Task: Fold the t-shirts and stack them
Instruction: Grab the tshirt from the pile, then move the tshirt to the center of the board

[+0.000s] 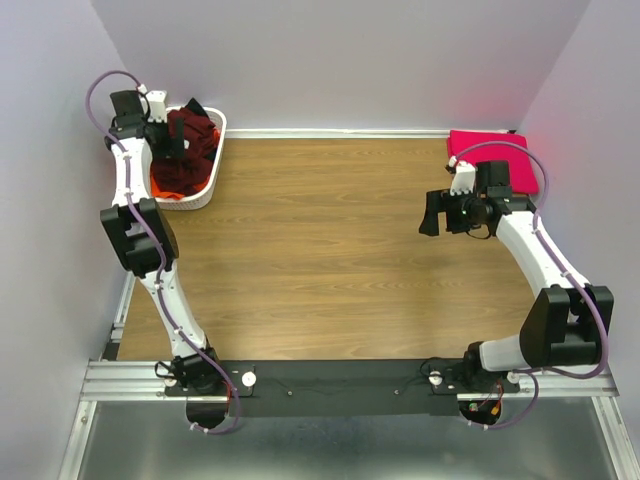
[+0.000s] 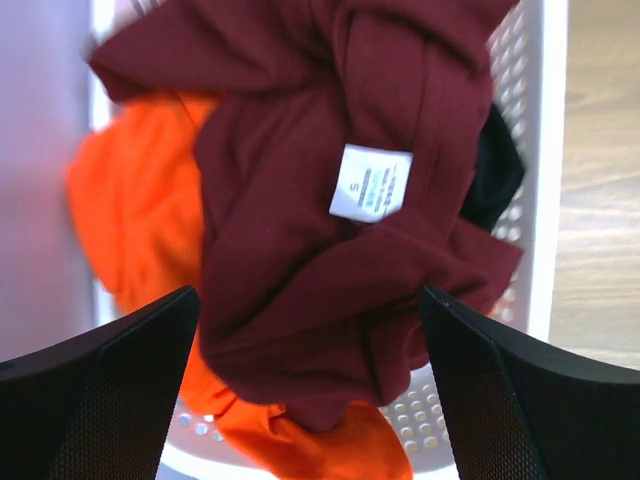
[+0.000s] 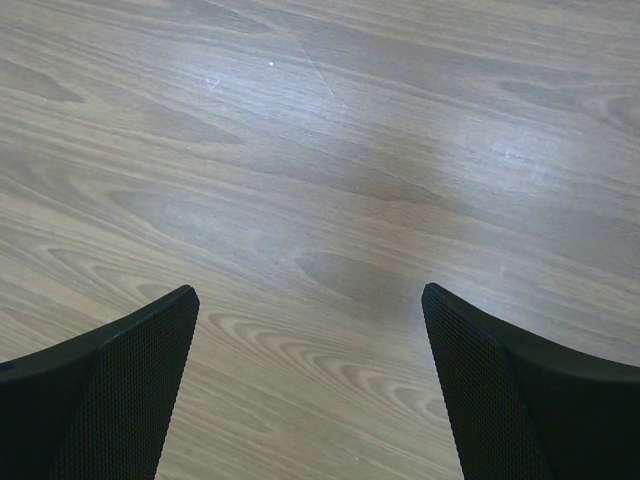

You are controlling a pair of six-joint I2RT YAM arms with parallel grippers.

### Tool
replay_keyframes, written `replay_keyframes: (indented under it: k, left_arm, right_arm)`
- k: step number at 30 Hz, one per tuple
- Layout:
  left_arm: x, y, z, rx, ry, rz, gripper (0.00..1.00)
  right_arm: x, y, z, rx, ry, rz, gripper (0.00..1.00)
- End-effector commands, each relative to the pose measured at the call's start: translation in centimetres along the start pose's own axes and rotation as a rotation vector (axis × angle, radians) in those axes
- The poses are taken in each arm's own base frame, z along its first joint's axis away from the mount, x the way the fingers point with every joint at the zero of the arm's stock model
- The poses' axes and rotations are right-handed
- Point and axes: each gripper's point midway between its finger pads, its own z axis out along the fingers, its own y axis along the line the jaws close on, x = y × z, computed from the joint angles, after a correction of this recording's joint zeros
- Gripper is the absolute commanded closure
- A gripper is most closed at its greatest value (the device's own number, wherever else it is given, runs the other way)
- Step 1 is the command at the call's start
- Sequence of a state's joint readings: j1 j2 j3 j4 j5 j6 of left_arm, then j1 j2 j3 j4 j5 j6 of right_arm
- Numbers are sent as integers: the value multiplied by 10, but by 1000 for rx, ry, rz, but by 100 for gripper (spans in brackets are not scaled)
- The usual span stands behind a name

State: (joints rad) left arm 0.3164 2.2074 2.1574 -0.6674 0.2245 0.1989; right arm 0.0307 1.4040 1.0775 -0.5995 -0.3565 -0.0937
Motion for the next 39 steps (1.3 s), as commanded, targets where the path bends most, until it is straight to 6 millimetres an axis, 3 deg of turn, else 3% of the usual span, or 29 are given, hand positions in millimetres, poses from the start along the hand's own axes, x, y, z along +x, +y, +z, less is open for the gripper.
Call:
replay_keyframes:
  k: [1,5,9,10,12,13,15,16,18,19,22,23,25,26,32,37,39]
  left_arm:
    - [29,6,25,-26,62,18,2]
    - [37,-1,38,23,72,16,7]
    - [18,-7,33,60,27,26,43]
    - [4,-7,25,62,-8,34,63]
    - [-14,-11,11,82,-55,53,86]
    - [-34,-13,-8,81,-104,65,100]
    - [-57,-16,-30,86,-174,91,100]
    - [-78,-19,-56,81,-233,117,100]
    - [-104,-28,-86,111,-320,154,100]
    - [-124,-39,-116,136,-392,180,100]
    - [-158,-54,-168,169,-527,229,100]
    - [-176,-66,-199,190,-603,249,100]
    - [-192,-78,-231,203,-675,263,100]
    - [-205,-94,-260,235,-739,282,100]
    - [-239,-155,-367,366,-977,343,100]
    - [-243,-204,-433,494,-1100,367,100]
    - [-240,-227,-449,570,-1127,389,100]
  right_arm:
    - [7,2,6,-20,23,20,0]
    - [8,1,7,-15,33,24,0]
    - [8,0,8,-15,39,28,0]
    - [8,0,8,-12,42,27,0]
    - [8,0,9,-13,43,26,0]
    - [8,0,9,-13,44,27,0]
    - [7,0,9,-16,44,28,0]
    - [8,1,10,-20,48,30,0]
    - [7,2,10,-24,46,30,0]
    - [7,1,10,-24,48,32,0]
    - [6,1,10,-25,46,32,0]
    - [6,2,9,-26,45,31,0]
    - [6,2,10,-26,45,32,0]
    - [6,2,10,-29,44,31,0]
    - [4,2,9,-28,42,33,0]
    - [3,1,7,-16,35,29,0]
    - [4,1,7,-14,36,30,0]
